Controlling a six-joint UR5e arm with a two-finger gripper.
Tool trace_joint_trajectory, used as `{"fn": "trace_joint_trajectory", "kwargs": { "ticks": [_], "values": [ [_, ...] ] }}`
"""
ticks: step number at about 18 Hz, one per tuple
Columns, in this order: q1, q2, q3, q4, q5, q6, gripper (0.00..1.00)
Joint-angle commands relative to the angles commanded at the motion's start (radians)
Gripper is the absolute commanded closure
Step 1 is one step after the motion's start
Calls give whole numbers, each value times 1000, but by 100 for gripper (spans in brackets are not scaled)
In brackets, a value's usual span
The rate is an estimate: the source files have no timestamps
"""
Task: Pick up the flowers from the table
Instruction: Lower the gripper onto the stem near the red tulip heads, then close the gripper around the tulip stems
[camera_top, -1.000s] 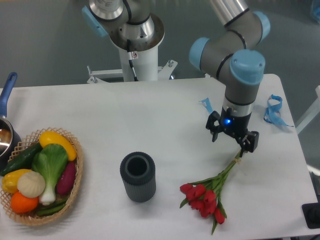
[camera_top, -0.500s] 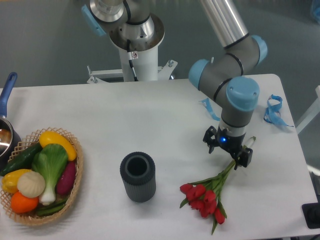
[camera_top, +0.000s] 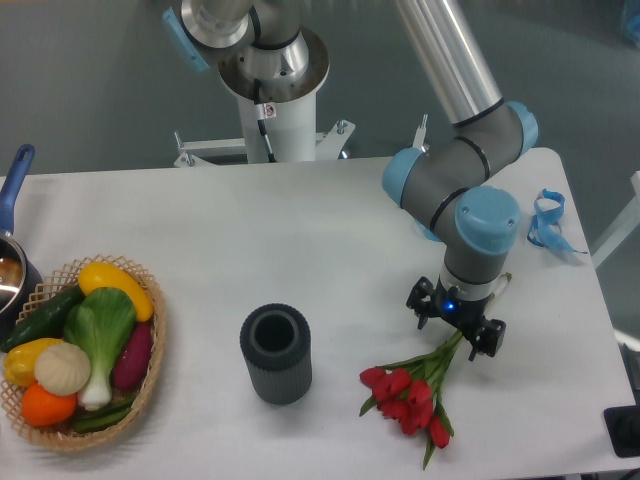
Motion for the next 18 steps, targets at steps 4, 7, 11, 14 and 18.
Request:
{"fn": "trace_joint_trajectory", "kwargs": {
  "ticks": [4, 7, 11, 14, 18],
  "values": [
    [2, 0, 3, 2, 0, 0, 39],
    [2, 2, 12, 2, 0, -8, 69],
    [5, 8, 34, 0, -5, -34, 91],
    [3, 9, 60, 0, -28, -63, 96],
    [5, 29, 60, 0, -57, -64, 100]
  ]
}}
